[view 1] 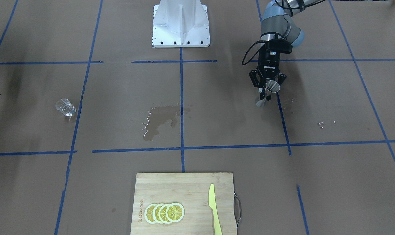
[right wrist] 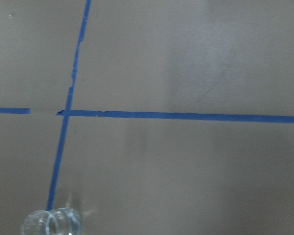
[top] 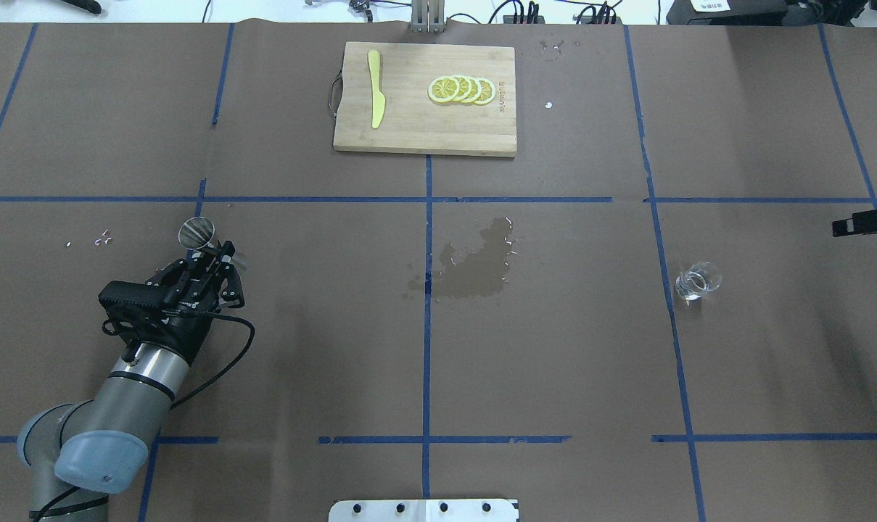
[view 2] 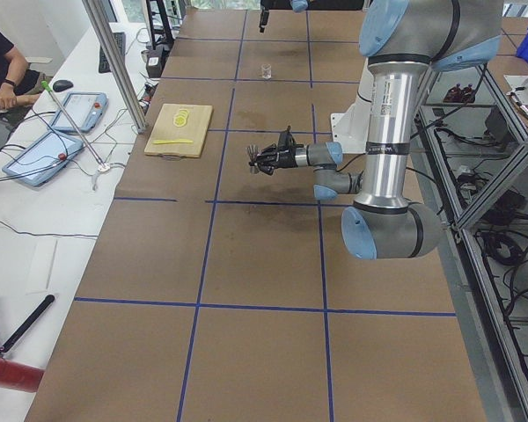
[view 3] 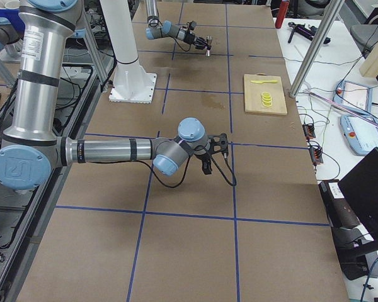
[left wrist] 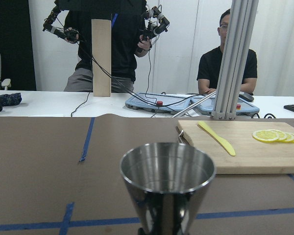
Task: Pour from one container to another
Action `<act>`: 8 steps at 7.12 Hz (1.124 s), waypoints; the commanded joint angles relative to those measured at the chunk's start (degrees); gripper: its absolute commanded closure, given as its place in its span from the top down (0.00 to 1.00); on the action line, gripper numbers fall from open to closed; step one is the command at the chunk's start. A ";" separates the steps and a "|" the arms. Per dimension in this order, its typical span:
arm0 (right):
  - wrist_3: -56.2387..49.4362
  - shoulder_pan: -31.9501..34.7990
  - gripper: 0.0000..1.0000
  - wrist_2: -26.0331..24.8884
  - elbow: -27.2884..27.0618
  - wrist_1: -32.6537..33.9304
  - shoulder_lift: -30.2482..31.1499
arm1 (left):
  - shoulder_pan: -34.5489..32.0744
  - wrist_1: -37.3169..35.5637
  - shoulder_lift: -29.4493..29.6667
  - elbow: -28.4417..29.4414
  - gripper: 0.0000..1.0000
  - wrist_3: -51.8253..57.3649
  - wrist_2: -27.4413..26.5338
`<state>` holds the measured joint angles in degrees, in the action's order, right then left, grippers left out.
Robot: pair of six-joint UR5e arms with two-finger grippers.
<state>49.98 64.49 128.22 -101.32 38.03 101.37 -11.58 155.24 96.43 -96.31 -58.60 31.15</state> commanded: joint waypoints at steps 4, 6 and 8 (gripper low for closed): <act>16.46 -37.07 1.00 -48.10 -11.80 -7.88 8.93 | -1.34 -0.29 2.27 0.06 0.00 2.71 0.22; 18.56 -47.91 1.00 -66.79 -11.71 -7.62 9.90 | -1.34 -0.29 3.23 0.50 0.00 2.71 0.31; 20.07 -61.54 1.00 -92.70 -6.91 -7.44 8.77 | -1.43 -0.20 4.03 0.50 0.00 2.71 1.45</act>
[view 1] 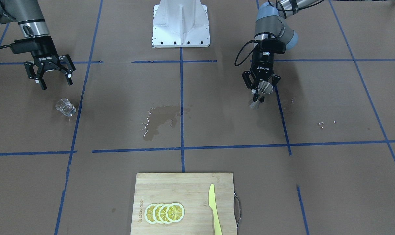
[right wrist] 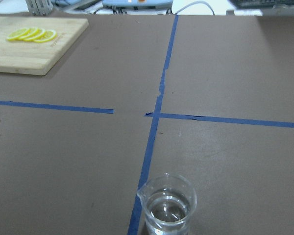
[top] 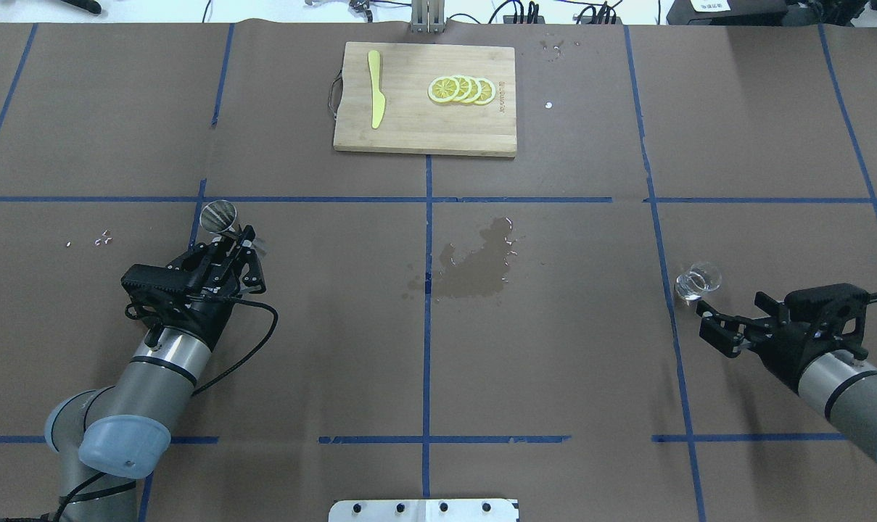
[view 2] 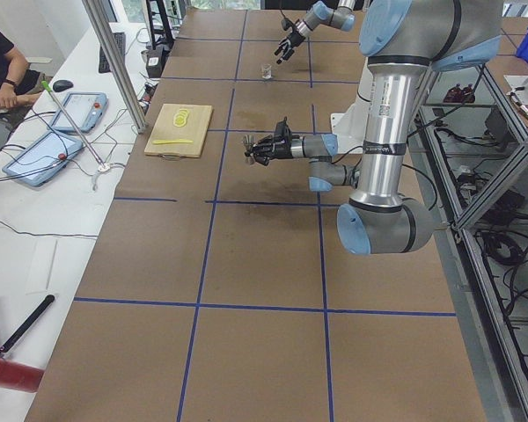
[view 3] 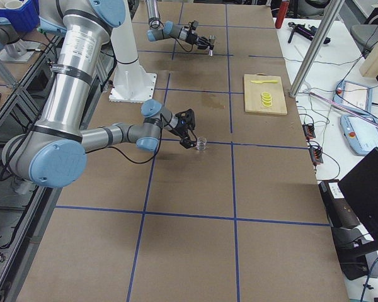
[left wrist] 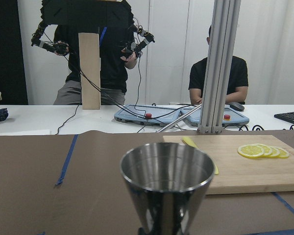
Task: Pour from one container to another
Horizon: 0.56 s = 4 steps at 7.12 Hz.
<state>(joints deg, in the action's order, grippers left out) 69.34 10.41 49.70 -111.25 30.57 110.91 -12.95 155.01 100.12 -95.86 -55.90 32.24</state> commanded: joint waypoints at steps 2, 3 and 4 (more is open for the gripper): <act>1.40 -8.82 1.00 -20.84 9.95 -0.95 -4.63 | 0.03 0.03 0.43 0.15 0.00 0.00 0.37; 3.41 -8.92 0.99 -24.01 13.74 -0.96 -9.35 | -0.06 0.12 0.43 0.15 0.00 0.00 0.37; 3.43 -8.57 0.97 -24.48 14.04 -1.13 -9.66 | -0.06 0.12 0.43 0.15 0.00 0.00 0.37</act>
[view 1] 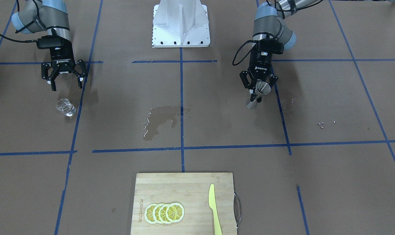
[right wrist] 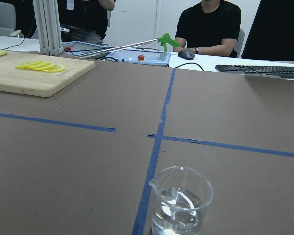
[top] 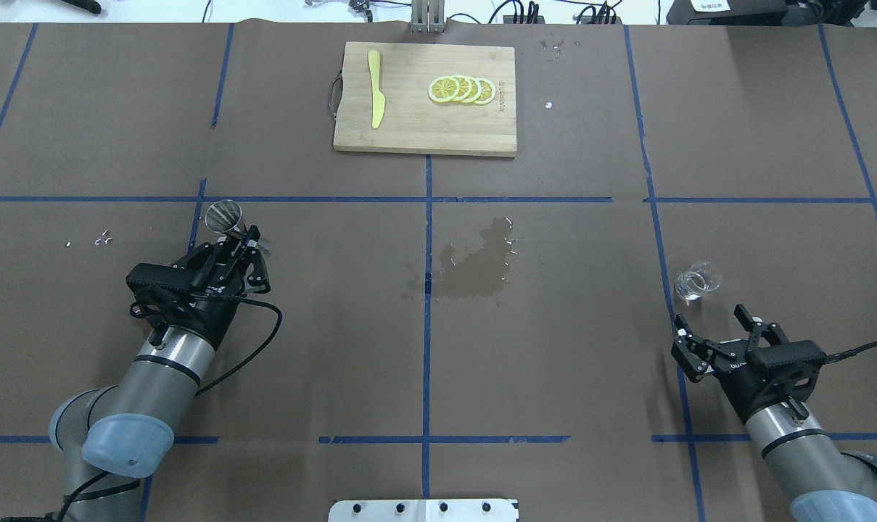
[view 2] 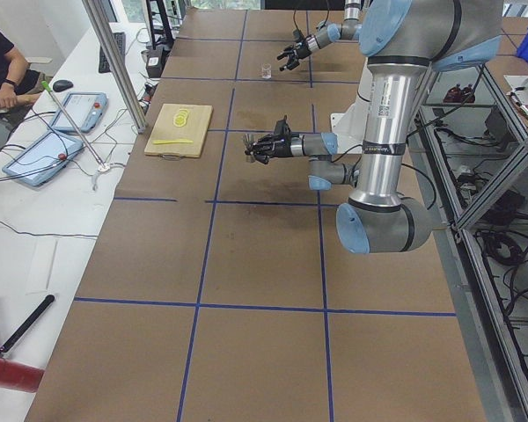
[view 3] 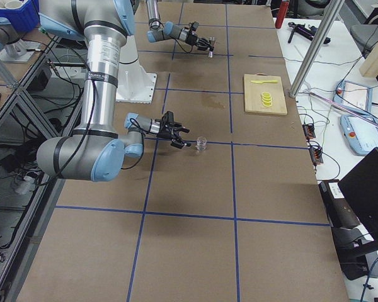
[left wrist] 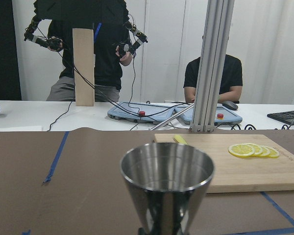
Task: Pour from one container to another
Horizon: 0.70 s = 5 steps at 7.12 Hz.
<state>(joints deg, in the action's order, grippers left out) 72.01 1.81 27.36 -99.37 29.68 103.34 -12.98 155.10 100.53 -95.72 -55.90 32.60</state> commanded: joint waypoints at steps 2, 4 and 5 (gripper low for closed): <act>0.85 0.04 0.98 -3.54 3.56 -0.24 -2.09 | -0.12 0.03 -0.07 0.01 0.00 0.00 0.00; 0.59 0.04 0.98 -3.37 5.84 -4.26 -2.36 | -0.12 0.21 -0.07 -0.17 0.00 0.00 0.00; 0.32 0.91 0.98 -3.02 6.03 -4.63 -2.62 | -0.12 0.21 -0.07 -0.26 0.00 0.00 0.00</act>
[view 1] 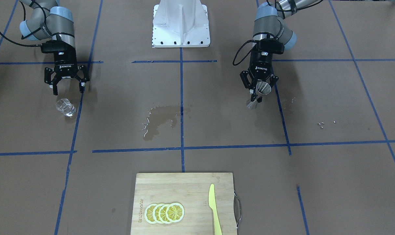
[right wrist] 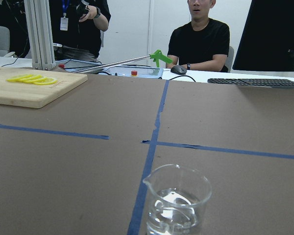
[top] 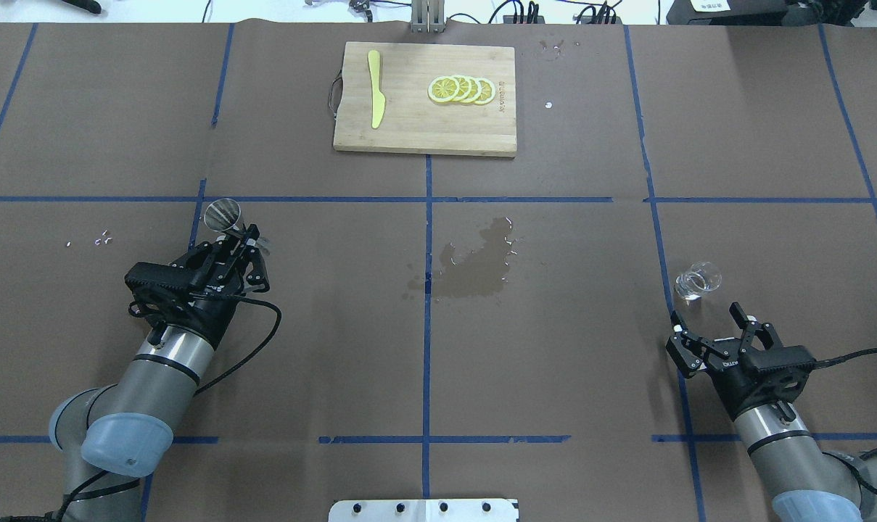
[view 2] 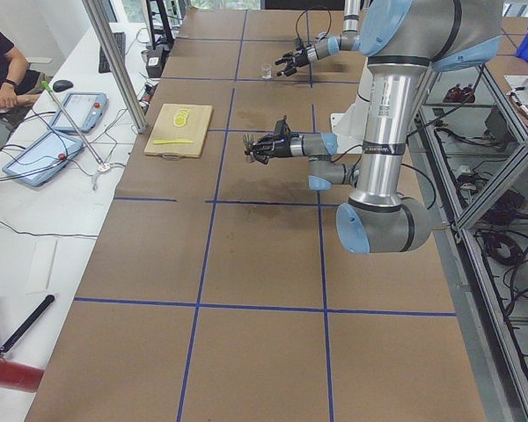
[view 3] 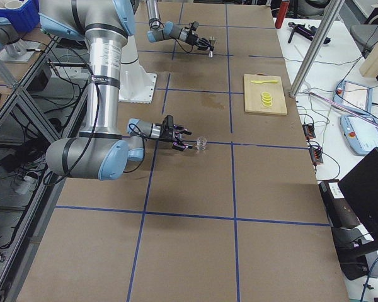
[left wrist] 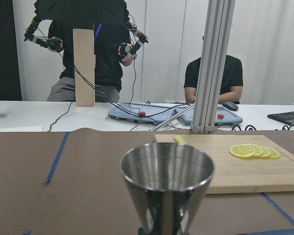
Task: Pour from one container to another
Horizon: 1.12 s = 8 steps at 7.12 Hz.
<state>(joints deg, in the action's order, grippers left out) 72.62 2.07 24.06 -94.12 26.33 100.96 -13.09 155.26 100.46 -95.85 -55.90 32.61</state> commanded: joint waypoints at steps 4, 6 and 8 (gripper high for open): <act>-0.63 4.16 0.99 4.23 1.30 -1.20 -1.82 | 0.08 -0.05 0.00 0.14 0.00 0.00 -0.09; -2.64 6.09 0.99 5.99 1.92 -1.28 -4.27 | 0.08 -0.05 0.00 0.14 0.00 0.00 -0.09; -2.92 6.98 0.99 6.44 3.06 -1.28 -4.72 | 0.00 -0.05 0.00 0.23 0.00 0.00 -0.09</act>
<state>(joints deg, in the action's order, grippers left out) 69.97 8.42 30.12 -91.64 25.10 96.69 -13.02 155.21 100.46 -95.66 -55.90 32.52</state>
